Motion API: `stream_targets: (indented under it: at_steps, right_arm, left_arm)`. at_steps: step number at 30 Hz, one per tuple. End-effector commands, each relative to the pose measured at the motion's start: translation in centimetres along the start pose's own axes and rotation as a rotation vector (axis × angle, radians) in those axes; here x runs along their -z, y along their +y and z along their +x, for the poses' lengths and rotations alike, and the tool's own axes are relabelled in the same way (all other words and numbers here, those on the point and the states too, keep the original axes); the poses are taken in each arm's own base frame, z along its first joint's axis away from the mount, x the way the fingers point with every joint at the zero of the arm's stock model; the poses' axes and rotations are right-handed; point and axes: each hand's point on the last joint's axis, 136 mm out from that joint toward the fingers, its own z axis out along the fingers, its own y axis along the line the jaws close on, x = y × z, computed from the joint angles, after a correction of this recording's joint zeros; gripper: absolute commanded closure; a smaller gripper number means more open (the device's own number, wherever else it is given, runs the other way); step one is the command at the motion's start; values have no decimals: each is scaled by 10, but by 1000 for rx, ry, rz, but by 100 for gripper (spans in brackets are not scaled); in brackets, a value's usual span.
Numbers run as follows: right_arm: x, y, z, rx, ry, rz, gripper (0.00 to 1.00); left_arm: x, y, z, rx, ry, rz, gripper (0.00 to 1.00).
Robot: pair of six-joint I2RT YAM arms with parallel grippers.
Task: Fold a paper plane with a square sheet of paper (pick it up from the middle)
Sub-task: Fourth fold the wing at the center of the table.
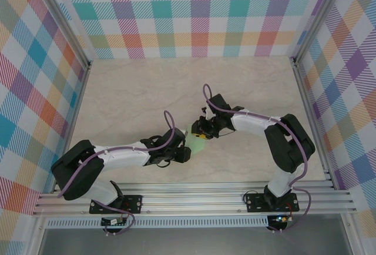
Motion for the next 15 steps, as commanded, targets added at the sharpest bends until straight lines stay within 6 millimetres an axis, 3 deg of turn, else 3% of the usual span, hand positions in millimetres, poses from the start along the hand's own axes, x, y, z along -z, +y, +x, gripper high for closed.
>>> stream_targets:
  at_steps: [1,7,15]
  right_arm:
    - [0,17,-5,16,3,-52,67]
    - [2,22,-6,21,0,-65,67]
    - [3,24,-5,22,6,-73,67]
  left_arm:
    - [3,1,8,-45,20,-15,58]
    - [6,-4,10,-76,18,-21,52]
    - [3,6,8,-110,5,-130,54]
